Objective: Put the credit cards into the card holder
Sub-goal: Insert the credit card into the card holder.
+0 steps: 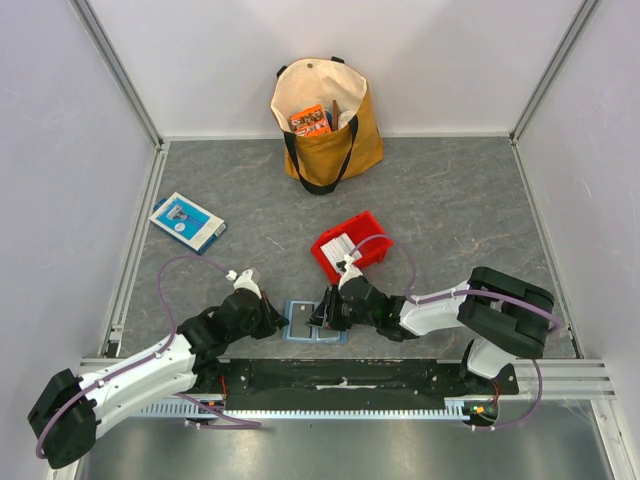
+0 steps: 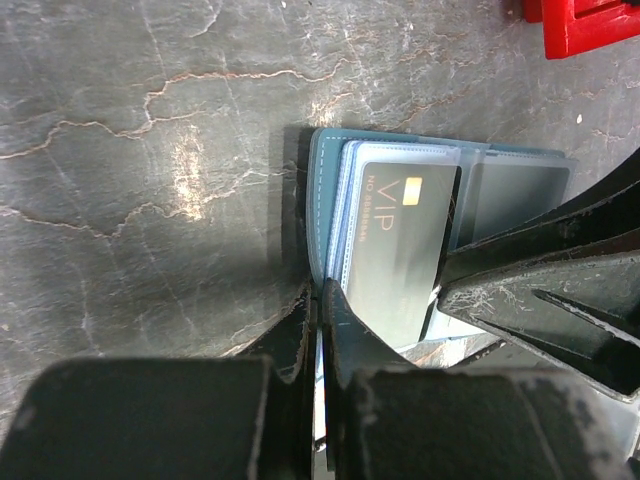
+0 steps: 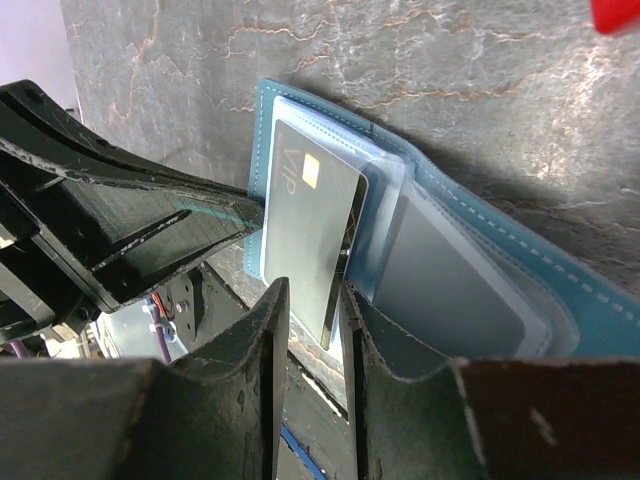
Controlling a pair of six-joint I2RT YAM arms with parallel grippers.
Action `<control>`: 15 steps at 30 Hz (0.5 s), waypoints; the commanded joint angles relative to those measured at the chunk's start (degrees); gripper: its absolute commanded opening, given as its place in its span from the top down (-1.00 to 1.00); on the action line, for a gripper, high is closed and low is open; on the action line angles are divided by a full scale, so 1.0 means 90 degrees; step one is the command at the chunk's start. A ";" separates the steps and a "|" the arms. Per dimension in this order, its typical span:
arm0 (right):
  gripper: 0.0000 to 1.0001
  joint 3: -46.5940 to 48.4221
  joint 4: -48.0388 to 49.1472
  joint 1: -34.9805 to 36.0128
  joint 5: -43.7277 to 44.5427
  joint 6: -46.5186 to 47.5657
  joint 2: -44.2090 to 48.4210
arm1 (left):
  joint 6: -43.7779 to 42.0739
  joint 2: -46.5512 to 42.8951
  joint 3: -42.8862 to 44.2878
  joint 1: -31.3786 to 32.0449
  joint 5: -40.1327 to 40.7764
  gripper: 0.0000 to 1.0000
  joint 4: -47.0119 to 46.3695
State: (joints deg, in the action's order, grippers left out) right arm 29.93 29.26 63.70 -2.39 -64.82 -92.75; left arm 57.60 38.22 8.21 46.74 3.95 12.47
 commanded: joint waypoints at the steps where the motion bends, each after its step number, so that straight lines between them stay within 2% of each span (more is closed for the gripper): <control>1: 0.33 0.0374 0.0568 0.0080 -0.0379 0.0151 -0.0133 | 0.0104 0.0060 -0.0053 0.0012 -0.0048 0.96 -0.0204; 5: 0.33 0.0415 0.0227 0.0080 -0.0194 0.0141 -0.0173 | 0.0094 0.0041 -0.0033 0.0012 -0.0048 0.96 -0.0175; 7: 0.26 0.0375 -0.0094 0.0061 0.0079 0.0267 0.0070 | 0.0084 0.0002 -0.0014 0.0012 -0.0028 0.96 -0.0116; 15: -0.08 0.1214 -0.2758 -0.0105 0.1378 0.1800 0.1408 | 0.0055 -0.0359 0.0152 0.0012 0.0001 0.97 -0.0057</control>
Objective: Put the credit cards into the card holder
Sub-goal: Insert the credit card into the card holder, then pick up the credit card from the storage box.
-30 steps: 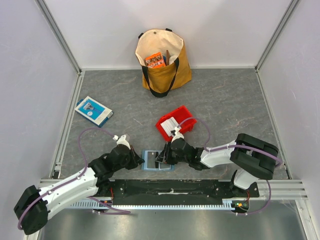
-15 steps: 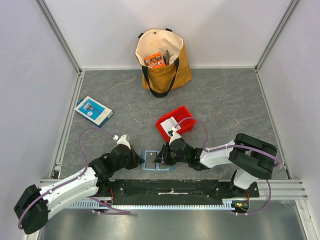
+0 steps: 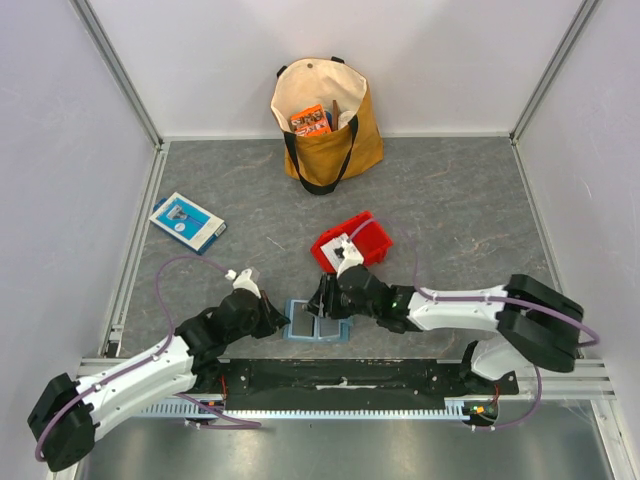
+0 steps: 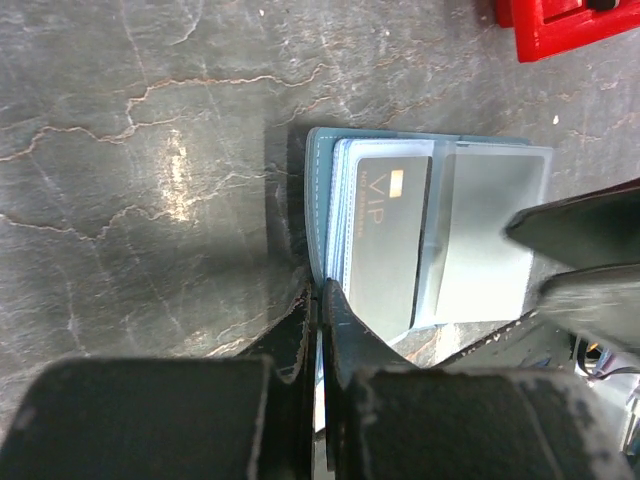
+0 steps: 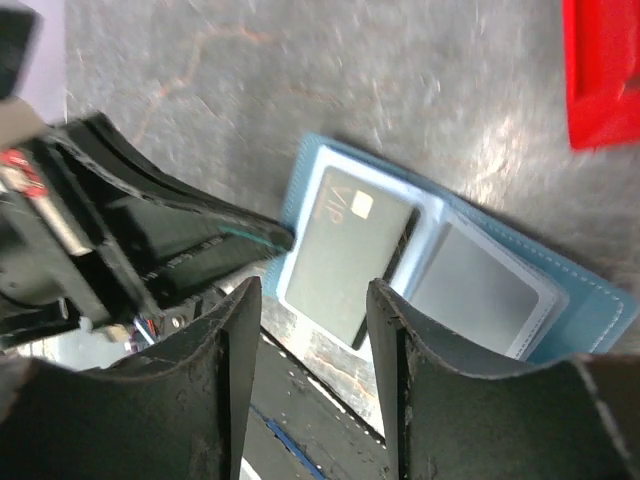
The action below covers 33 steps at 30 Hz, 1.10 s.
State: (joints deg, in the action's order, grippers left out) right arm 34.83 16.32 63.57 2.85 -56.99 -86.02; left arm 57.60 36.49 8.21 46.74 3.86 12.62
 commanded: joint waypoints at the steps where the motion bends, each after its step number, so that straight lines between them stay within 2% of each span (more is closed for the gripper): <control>1: -0.11 0.0835 -0.1576 -0.0129 0.0990 0.1106 0.0787 | 0.0064 -0.0168 0.0182 0.0012 0.0011 0.96 -0.0074; 4: -0.22 0.1314 -0.2445 -0.0431 0.1566 0.1672 0.1090 | 0.0074 -0.0109 0.0250 0.0021 -0.0028 0.97 -0.0103; 7: -0.31 0.1880 -0.3090 -0.1143 0.1724 0.2346 0.1169 | 0.0094 -0.0022 0.0318 0.0012 -0.0058 0.96 -0.0162; 10: -0.49 0.2476 -0.3365 -0.1885 0.1306 0.3068 0.0955 | 0.0103 0.0008 0.0387 0.0012 -0.0077 0.96 -0.0191; 16: -0.56 0.3131 -0.3512 -0.2892 -0.0050 0.3763 -0.0030 | 0.0074 0.0125 0.0514 0.0012 -0.0028 0.96 -0.0270; 22: -0.64 0.3513 -0.3356 -0.3215 -0.0843 0.3988 -0.0793 | 0.0035 0.0242 0.0572 0.0012 -0.0048 0.96 -0.0299; 33: -0.71 0.3815 -0.3248 -0.3431 -0.1498 0.4047 -0.1790 | 0.0016 0.0301 0.0690 0.0012 0.0021 0.96 -0.0270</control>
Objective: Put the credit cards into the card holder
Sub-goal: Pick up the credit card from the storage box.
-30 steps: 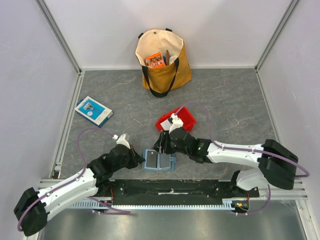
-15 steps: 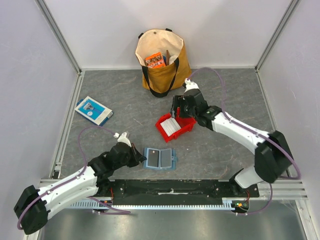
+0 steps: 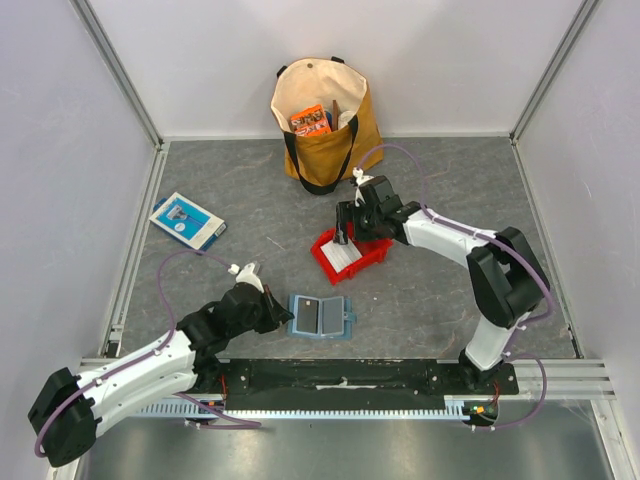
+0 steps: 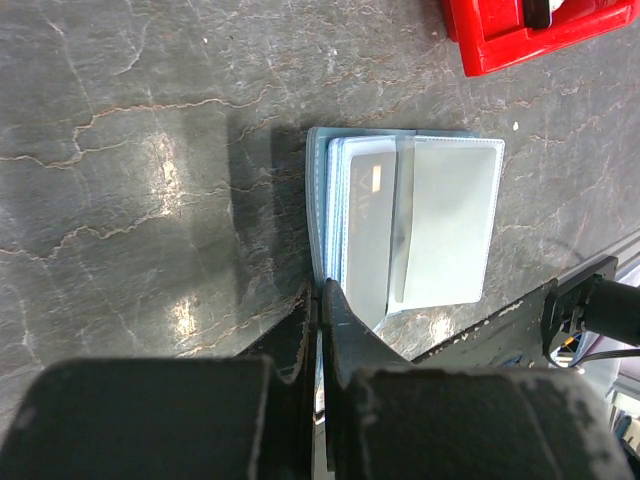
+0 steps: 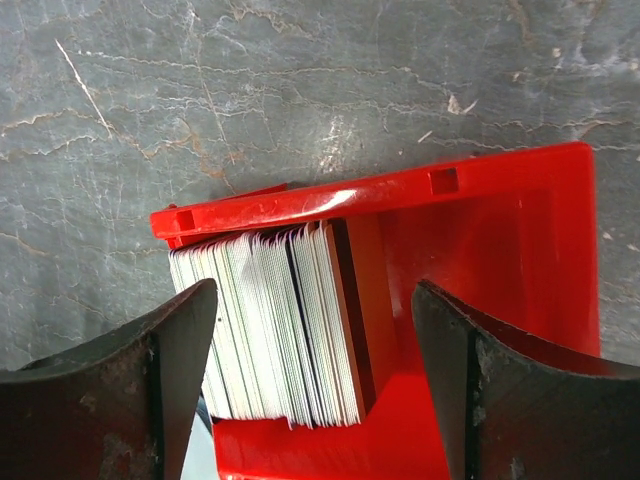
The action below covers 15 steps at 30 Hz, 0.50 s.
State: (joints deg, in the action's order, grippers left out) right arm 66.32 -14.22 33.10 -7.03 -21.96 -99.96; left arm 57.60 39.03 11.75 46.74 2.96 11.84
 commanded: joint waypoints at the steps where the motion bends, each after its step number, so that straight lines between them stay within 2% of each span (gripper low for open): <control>1: -0.71 0.0335 0.0154 -0.0036 -0.0440 0.0154 -0.0308 | 0.0006 0.0019 0.0296 0.0012 0.0120 0.97 -0.0173; 9: -0.73 0.0394 0.0164 -0.0084 -0.0820 0.0164 -0.0485 | -0.0023 0.0097 0.0345 0.0002 0.0159 0.96 -0.0133; 15: -0.62 0.0365 0.0193 -0.0192 -0.1191 0.0106 -0.0397 | -0.0043 0.0146 0.0374 0.0002 0.0159 0.96 -0.0124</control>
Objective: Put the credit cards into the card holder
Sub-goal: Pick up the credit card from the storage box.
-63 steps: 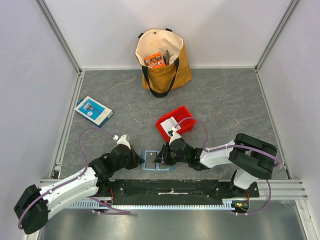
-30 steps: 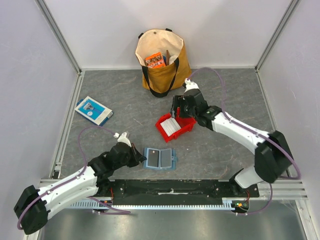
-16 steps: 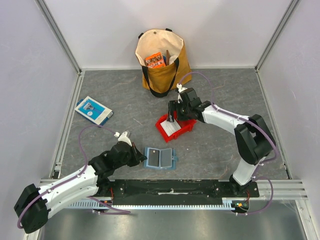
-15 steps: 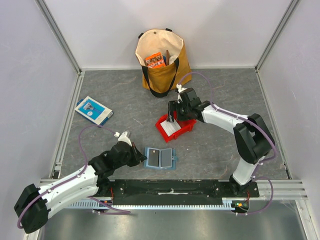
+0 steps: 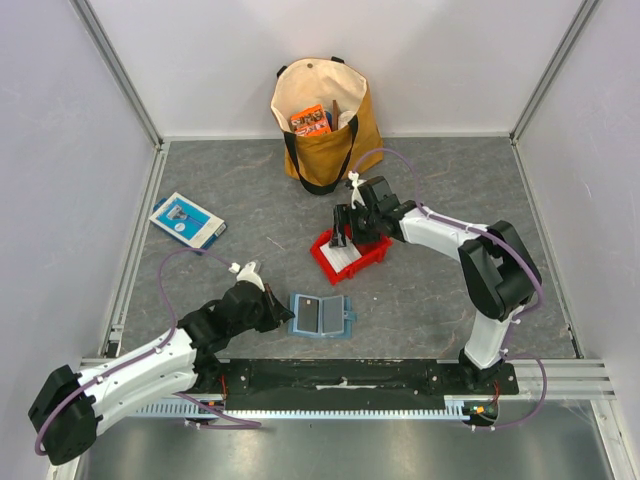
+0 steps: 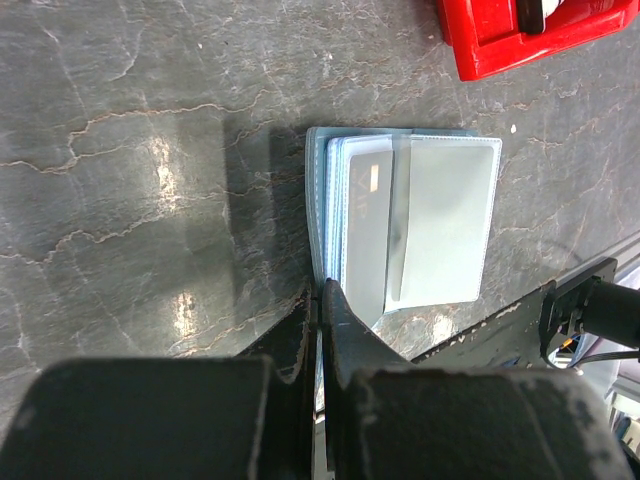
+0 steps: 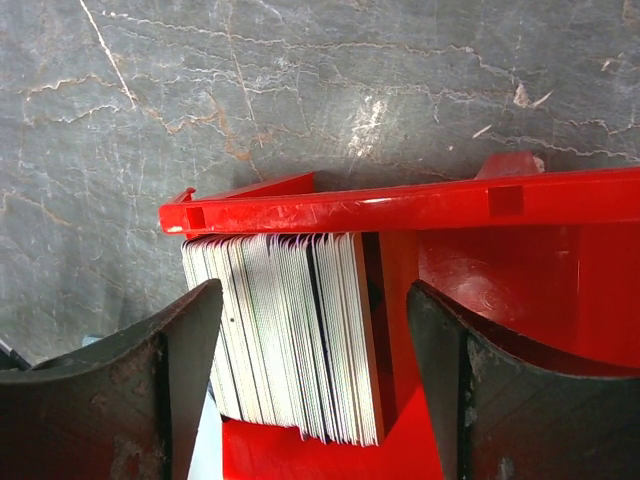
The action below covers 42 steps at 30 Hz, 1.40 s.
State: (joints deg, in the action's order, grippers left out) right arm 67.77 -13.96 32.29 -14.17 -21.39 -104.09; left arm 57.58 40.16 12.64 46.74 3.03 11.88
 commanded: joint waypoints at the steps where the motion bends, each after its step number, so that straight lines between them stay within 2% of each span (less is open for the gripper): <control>1: -0.58 0.0195 0.0154 -0.0121 -0.0436 0.0052 0.0081 | -0.0041 0.0020 0.0275 0.0002 0.0152 0.96 -0.0129; 18: -0.13 0.0097 0.0154 -0.0278 -0.0837 0.0013 0.0257 | -0.0060 0.0069 0.0245 -0.0008 0.0171 0.96 -0.0148; 30: 0.03 0.0117 0.0154 -0.0395 -0.0964 0.0003 0.0326 | -0.0041 0.0069 0.0197 0.0002 0.0171 0.96 -0.0168; 36: 0.18 0.0078 0.0164 -0.0434 -0.0974 -0.0016 0.0345 | -0.0050 0.0088 0.0197 0.0002 0.0152 0.96 -0.0187; 42: 0.43 0.0049 0.0154 -0.0483 -0.1003 -0.0006 0.0336 | -0.0050 0.0088 0.0177 0.0002 0.0152 0.97 -0.0207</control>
State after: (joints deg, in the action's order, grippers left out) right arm 67.77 -13.87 28.25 -21.19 -21.41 -103.26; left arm 57.58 40.88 12.82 46.74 3.05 11.86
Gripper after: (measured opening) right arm 0.333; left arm 0.026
